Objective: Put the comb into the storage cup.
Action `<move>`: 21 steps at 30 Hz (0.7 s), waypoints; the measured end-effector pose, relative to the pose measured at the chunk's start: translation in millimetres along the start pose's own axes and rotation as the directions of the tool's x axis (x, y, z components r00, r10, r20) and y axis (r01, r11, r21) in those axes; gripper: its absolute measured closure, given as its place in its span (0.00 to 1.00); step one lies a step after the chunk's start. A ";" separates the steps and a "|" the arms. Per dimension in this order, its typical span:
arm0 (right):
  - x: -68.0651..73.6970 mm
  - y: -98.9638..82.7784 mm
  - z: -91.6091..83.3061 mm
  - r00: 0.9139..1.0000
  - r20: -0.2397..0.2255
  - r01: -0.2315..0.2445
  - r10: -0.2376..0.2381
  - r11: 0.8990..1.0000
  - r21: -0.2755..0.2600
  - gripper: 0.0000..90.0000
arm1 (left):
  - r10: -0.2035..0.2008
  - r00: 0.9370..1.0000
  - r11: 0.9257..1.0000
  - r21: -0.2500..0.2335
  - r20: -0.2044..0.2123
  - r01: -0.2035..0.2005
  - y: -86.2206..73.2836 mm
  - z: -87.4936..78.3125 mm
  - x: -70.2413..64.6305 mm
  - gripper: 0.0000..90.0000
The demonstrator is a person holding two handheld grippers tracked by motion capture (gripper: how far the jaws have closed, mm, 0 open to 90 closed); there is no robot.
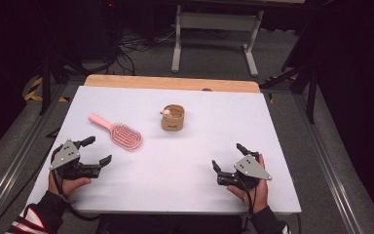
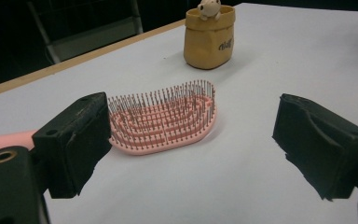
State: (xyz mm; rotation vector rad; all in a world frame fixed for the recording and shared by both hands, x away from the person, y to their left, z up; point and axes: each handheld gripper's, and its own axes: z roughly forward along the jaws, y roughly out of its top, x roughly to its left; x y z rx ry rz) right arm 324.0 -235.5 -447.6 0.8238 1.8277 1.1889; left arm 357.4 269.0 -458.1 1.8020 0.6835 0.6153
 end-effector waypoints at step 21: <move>1.1 1.5 -0.1 1.000 -0.009 -0.019 0.019 1.000 -0.013 0.07 | 0.053 0.998 0.999 0.007 -0.016 -0.053 16.6 -3.0 12.3 0.66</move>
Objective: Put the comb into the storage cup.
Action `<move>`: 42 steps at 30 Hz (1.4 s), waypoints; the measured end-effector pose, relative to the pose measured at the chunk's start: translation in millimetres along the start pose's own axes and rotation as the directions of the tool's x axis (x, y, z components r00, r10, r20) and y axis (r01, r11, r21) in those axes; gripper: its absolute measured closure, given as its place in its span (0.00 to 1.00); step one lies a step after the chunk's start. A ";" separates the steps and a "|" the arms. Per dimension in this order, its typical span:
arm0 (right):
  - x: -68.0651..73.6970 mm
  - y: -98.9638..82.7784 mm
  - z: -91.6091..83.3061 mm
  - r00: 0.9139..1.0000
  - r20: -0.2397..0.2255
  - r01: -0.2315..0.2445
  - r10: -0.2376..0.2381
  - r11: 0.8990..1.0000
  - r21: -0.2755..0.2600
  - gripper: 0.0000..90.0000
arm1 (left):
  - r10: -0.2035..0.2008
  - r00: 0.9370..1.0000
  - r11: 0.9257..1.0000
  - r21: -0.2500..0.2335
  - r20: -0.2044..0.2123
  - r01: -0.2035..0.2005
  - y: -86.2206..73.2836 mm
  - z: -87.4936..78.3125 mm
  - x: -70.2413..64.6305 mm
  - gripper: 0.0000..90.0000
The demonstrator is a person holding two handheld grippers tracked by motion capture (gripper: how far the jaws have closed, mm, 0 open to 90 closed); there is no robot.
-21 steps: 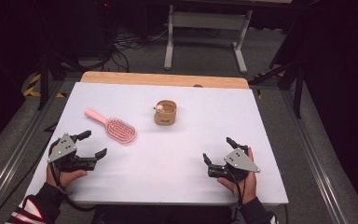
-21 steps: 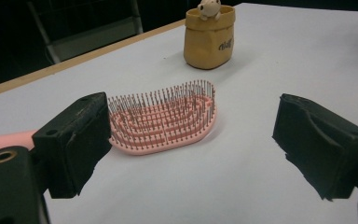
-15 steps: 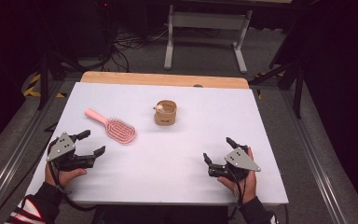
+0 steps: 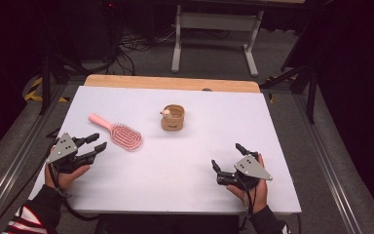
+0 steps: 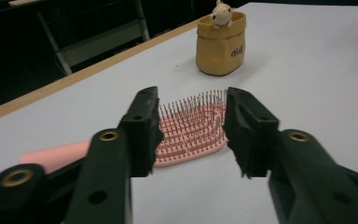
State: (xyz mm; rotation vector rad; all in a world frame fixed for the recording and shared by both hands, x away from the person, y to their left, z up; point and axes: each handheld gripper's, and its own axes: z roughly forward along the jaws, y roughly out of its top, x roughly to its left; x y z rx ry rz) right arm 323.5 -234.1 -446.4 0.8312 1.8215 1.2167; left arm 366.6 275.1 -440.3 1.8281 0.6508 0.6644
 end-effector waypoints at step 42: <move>5.1 -11.3 14.2 0.999 -0.044 0.006 -0.001 0.994 0.106 0.09 | -0.064 0.977 0.879 0.452 -0.205 0.153 12.1 124.1 110.7 1.00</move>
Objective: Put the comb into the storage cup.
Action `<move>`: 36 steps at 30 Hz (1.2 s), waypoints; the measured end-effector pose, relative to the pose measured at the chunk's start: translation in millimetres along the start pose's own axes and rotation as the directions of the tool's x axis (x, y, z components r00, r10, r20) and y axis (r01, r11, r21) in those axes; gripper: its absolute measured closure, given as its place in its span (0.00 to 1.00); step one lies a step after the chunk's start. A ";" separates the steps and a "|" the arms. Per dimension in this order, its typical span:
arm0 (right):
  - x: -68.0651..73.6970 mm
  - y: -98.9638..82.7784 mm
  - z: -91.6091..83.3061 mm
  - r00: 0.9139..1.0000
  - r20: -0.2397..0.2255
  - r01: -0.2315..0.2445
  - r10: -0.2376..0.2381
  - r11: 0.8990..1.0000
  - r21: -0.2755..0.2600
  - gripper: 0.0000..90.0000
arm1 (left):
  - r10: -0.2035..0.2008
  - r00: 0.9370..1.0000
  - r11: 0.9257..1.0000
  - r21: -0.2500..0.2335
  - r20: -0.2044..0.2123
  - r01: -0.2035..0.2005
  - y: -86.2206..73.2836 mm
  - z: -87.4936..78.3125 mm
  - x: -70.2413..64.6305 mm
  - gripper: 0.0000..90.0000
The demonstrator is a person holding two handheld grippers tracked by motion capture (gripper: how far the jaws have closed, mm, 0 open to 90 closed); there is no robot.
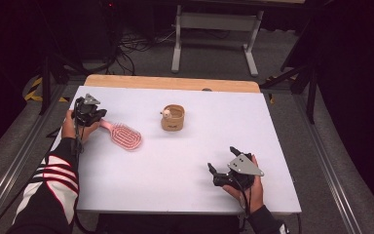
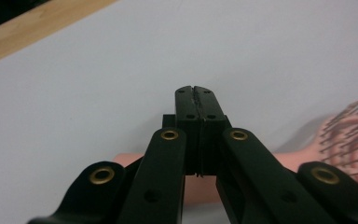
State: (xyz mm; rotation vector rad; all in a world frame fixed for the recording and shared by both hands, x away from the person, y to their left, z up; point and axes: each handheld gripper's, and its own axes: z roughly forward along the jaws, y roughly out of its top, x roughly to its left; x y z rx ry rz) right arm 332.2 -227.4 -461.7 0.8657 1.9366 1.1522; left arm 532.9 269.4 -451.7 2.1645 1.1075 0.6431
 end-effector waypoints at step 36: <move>-0.8 -2.0 2.7 0.998 -0.055 -0.002 0.004 0.999 0.034 0.09 | -0.090 0.996 0.994 0.059 0.004 0.090 -63.6 -35.6 -3.3 1.00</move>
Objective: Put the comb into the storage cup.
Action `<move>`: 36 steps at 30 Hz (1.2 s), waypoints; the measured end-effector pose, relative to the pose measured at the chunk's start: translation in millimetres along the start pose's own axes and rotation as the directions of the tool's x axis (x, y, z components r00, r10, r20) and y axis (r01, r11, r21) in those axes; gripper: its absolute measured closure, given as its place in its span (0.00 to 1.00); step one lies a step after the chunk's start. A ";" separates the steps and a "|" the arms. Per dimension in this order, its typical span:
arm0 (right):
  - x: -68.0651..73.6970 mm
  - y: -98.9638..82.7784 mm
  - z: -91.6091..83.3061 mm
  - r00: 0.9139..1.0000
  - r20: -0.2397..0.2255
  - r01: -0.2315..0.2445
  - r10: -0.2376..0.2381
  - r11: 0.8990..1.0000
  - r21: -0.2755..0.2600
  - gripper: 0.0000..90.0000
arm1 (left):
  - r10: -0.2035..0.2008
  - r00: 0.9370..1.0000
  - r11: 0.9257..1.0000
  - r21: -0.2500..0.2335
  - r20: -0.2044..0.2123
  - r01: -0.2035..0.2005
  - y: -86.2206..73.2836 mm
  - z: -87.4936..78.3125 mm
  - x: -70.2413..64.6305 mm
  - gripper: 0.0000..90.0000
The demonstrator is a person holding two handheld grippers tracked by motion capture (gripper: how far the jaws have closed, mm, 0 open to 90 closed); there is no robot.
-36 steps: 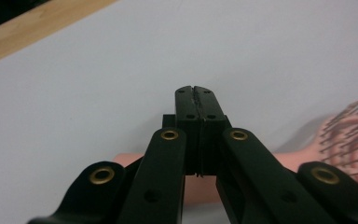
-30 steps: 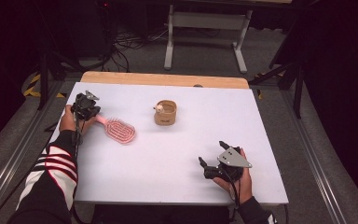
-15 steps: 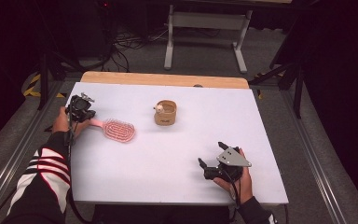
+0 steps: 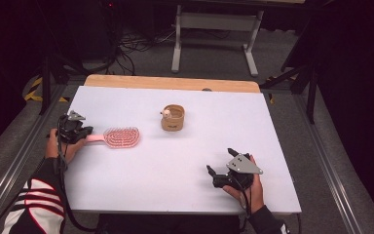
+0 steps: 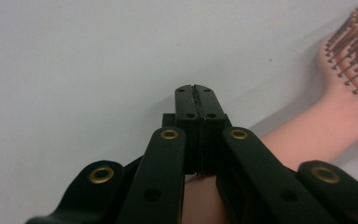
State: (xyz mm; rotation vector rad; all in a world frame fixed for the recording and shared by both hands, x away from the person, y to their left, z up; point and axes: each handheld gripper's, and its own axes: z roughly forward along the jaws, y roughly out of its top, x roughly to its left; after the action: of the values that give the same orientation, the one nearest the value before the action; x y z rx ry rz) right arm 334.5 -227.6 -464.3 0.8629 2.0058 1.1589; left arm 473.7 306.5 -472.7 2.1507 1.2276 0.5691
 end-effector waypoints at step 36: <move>-0.8 0.9 -1.7 1.000 0.014 0.012 -0.012 1.000 0.007 0.09 | 0.111 0.990 0.992 0.047 0.091 -0.116 -55.8 -64.3 -51.6 0.89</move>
State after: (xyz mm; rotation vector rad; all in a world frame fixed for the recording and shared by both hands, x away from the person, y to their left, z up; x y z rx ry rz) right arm 333.9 -228.7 -462.7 0.8589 2.0027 1.1369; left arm 374.4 301.9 -467.0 2.2754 1.0889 0.4888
